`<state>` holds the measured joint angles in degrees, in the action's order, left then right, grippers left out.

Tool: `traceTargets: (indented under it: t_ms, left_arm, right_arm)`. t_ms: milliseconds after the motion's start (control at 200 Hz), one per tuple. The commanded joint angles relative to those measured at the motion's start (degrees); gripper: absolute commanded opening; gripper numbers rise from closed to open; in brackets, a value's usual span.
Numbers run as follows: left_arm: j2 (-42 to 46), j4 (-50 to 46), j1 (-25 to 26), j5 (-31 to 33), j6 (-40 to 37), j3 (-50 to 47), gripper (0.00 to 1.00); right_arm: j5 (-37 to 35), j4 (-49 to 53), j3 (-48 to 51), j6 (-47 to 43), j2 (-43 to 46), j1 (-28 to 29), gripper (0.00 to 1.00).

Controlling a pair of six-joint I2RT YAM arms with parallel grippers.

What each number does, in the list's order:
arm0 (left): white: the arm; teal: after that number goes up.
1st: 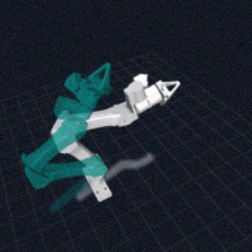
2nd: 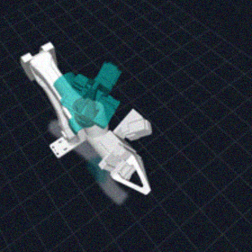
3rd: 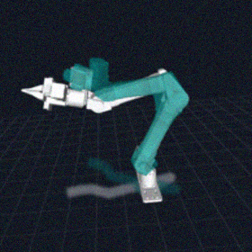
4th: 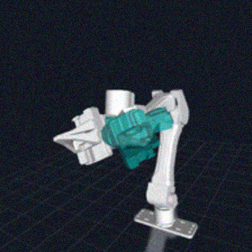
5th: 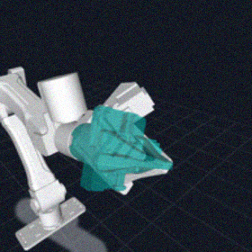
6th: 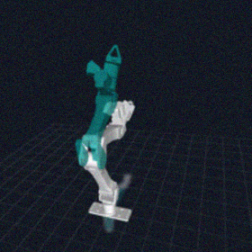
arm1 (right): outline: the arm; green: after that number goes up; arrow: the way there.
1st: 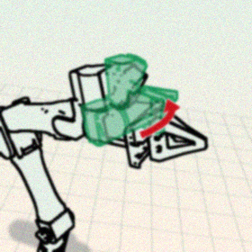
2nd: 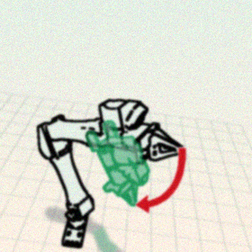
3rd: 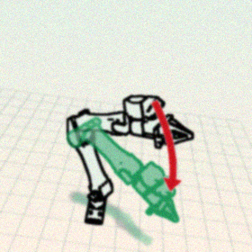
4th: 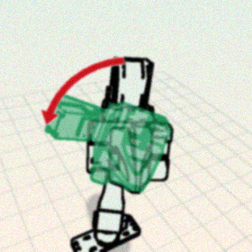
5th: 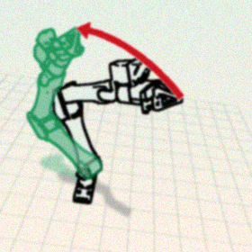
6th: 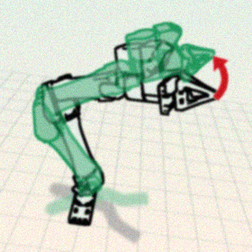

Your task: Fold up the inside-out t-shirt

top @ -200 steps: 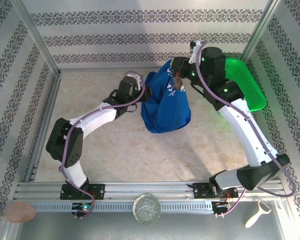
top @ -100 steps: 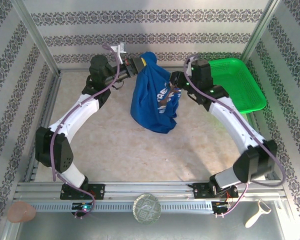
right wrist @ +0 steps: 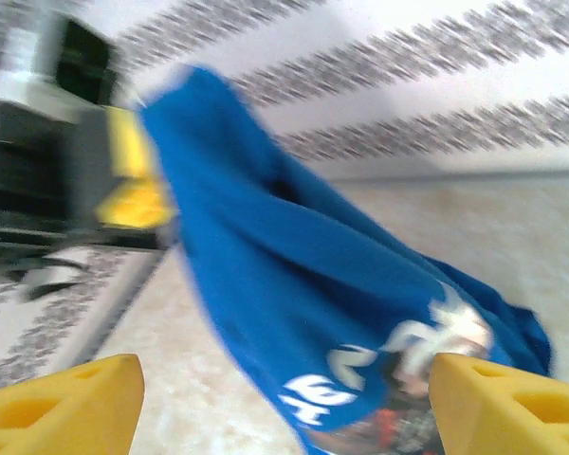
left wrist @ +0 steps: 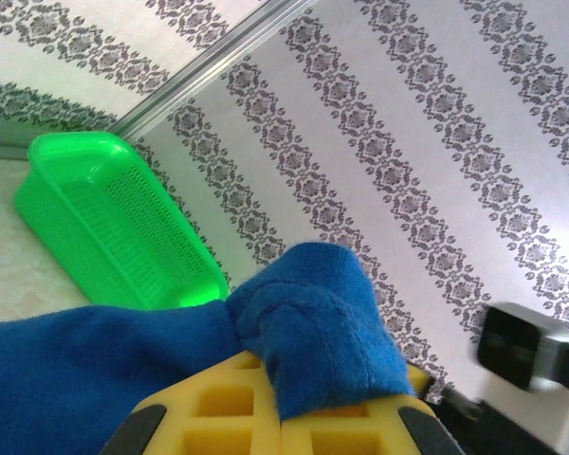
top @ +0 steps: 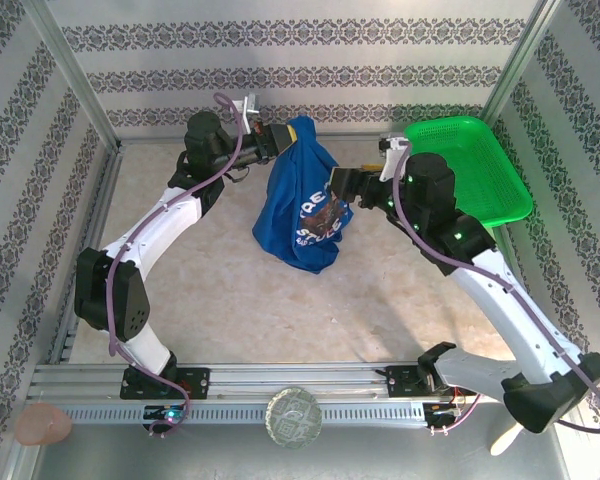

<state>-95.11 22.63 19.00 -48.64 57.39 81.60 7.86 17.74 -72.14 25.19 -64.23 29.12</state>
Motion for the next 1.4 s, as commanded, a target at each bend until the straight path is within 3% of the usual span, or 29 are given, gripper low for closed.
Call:
traceTargets:
  t_ms: [0,165,215,250,315,335,575,714,769,809,844,954,1009,1179,1394]
  left_arm:
    - [1.0,-0.3,-0.6,-1.6,-1.1,1.7,0.00]
    - [1.3,0.0,-0.6,-1.5,0.2,1.6,0.00]
    - [1.5,0.3,-0.6,-1.6,0.7,1.2,0.00]
    - [1.7,0.2,-0.6,-1.7,0.5,0.8,0.00]
    - [2.4,-1.9,-0.9,-1.2,-0.9,0.0,0.00]
    - [2.7,-2.5,-1.1,-0.9,-1.3,-0.5,0.00]
    - [4.4,-2.7,-7.8,3.8,-3.3,-10.6,0.00]
    - [2.7,-2.0,-11.0,4.6,-4.4,-15.7,0.00]
    - [2.8,-2.0,-11.3,5.3,-5.0,-17.6,0.07]
    - [3.4,-2.3,-11.1,5.8,-5.7,-18.7,0.22]
    - [4.1,-1.8,-10.9,6.1,-5.5,-19.7,0.29]
    - [8.9,2.4,-8.6,8.8,-2.6,-25.3,0.54]
    - [12.4,4.2,-6.6,11.6,-1.2,-28.1,0.59]
    - [19.1,3.0,2.2,21.6,-2.4,-29.2,0.67]
    - [16.0,-6.6,9.1,28.1,-10.6,-20.5,0.67]
  right_arm:
    - [-1.2,-1.9,-2.5,-2.2,-6.0,1.6,0.81]
    - [-1.7,-4.2,-9.2,-3.4,-17.6,2.1,0.82]
    - [-1.2,-5.5,-10.6,-3.6,-20.1,1.3,0.76]
    - [0.2,-6.7,-11.2,-3.6,-21.3,0.2,0.64]
    - [4.0,-8.1,-11.7,-1.8,-22.1,-2.7,0.18]
    - [5.6,-8.6,-11.7,-1.3,-21.9,-3.6,0.00]
    - [22.3,-15.0,-6.2,5.0,-14.5,-12.7,0.00]
    - [28.7,-19.8,-2.6,7.7,-12.2,-14.5,0.00]
    - [29.9,-20.6,-1.7,8.3,-12.1,-14.6,0.00]
    - [30.9,-21.5,-1.3,8.8,-12.2,-14.5,0.00]
    - [31.4,-22.3,-0.8,9.4,-12.3,-14.5,0.00]
    - [32.0,-24.8,0.5,11.6,-12.6,-14.5,0.00]
    - [32.0,-25.8,1.2,12.5,-12.8,-14.4,0.00]
    - [31.0,-26.9,3.4,13.7,-12.8,-13.9,0.00]
    - [30.0,-27.2,4.1,13.7,-13.3,-11.7,0.00]
